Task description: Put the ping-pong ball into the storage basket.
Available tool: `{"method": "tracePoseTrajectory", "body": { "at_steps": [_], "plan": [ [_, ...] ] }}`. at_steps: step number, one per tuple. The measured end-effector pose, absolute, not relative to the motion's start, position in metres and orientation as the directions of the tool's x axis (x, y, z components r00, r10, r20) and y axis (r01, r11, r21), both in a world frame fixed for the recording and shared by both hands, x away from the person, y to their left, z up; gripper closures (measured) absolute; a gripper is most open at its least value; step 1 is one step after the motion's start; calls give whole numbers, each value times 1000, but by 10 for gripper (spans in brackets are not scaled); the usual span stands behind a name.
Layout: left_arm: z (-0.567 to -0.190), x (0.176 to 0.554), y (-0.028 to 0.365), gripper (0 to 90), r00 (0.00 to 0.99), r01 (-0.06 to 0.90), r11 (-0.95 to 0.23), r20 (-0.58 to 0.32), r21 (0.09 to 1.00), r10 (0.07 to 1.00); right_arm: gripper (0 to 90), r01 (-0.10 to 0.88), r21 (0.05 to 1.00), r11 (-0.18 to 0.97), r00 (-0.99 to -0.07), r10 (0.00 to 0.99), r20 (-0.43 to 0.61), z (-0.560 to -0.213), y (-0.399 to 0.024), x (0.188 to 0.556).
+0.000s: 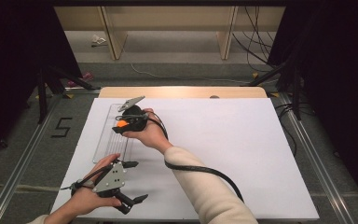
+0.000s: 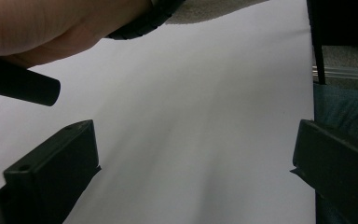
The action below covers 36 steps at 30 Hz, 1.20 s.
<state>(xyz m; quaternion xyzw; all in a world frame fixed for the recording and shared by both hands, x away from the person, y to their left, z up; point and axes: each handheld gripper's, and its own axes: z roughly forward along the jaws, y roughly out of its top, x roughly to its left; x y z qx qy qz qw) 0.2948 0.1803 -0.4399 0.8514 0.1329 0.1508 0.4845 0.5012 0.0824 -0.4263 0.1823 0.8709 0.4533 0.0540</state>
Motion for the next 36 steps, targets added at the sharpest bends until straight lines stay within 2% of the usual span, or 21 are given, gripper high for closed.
{"method": "tracePoseTrajectory", "body": {
  "at_steps": [36],
  "plan": [
    [-440,294,180,0,920,79,-499,129,863,369,511,286,777,561,-925,373,71,-436,99,514]
  ]
}}
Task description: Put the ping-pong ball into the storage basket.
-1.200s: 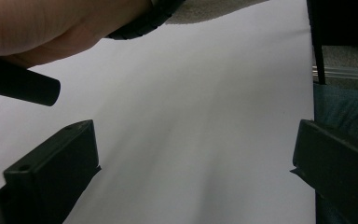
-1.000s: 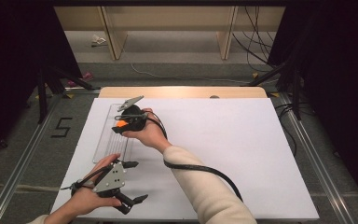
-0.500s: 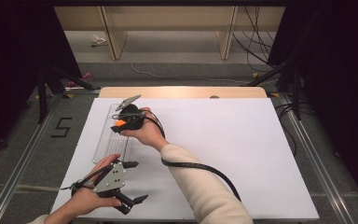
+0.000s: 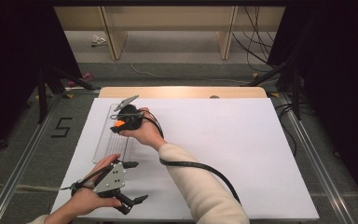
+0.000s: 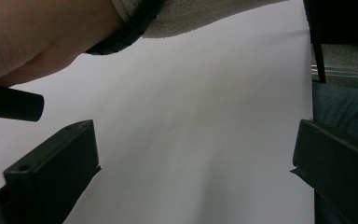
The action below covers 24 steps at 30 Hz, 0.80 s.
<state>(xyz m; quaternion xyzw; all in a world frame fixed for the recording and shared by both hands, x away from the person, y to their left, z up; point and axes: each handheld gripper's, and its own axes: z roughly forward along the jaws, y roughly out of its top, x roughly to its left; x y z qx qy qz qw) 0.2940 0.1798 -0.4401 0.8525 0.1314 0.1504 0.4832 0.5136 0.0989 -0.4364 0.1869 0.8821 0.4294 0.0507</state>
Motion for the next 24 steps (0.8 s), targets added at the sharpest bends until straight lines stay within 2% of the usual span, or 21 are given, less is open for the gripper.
{"method": "tracePoseTrajectory", "body": {
  "at_steps": [24],
  "plan": [
    [-440,294,180,0,920,78,-498,130,864,369,510,289,757,587,-927,368,69,-446,106,513]
  ]
}}
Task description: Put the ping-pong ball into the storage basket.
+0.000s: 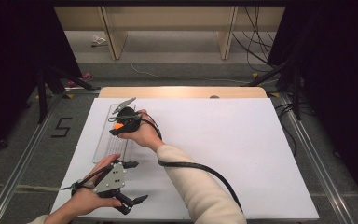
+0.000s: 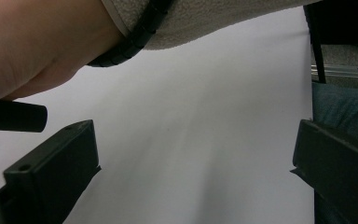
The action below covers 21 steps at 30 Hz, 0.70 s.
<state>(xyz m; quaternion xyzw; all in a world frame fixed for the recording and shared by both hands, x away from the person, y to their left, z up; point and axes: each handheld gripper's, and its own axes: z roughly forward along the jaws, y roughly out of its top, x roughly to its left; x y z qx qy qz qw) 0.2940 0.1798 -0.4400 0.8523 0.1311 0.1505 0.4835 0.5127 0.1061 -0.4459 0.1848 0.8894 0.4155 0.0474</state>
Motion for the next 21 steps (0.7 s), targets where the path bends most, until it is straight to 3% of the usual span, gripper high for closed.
{"method": "tracePoseTrajectory", "body": {
  "at_steps": [10,14,21],
  "plan": [
    [-440,294,180,0,920,79,-496,128,865,370,500,296,756,584,-924,376,72,-446,106,514],
    [-440,294,180,0,920,80,-496,127,865,370,458,302,762,573,-919,386,74,-445,106,513],
    [-440,294,180,0,920,79,-496,128,865,370,309,300,790,535,-915,396,80,-439,102,512]
  ]
}}
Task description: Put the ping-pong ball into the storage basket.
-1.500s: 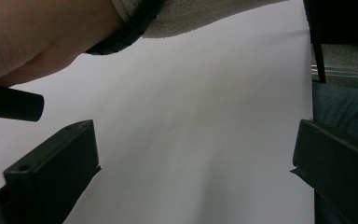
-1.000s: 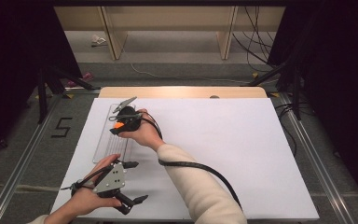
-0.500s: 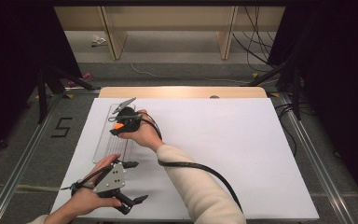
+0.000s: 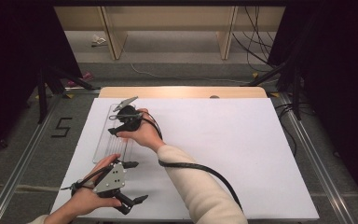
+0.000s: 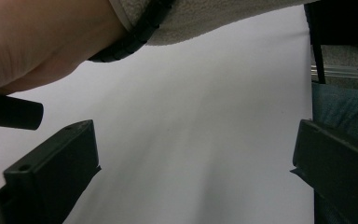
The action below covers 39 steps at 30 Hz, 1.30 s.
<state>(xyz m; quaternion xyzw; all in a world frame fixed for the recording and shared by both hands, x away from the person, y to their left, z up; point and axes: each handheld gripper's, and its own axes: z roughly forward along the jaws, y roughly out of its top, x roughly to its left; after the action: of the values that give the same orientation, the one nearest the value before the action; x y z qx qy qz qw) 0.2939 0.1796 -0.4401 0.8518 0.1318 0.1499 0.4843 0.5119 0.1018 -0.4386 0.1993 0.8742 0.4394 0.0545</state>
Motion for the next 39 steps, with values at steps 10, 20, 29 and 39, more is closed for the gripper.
{"method": "tracePoseTrajectory", "body": {
  "at_steps": [10,20,29,39],
  "plan": [
    [-440,294,179,0,920,81,-500,128,862,369,166,269,830,489,-927,365,85,-423,86,505],
    [-441,294,179,0,920,83,-501,127,861,371,164,256,847,467,-921,383,68,-413,65,497],
    [-441,294,180,0,920,84,-502,127,861,372,164,275,848,454,-908,412,75,-413,37,493],
    [-442,294,179,0,920,86,-503,125,860,371,164,292,847,445,-891,448,72,-413,1,485]
  ]
}}
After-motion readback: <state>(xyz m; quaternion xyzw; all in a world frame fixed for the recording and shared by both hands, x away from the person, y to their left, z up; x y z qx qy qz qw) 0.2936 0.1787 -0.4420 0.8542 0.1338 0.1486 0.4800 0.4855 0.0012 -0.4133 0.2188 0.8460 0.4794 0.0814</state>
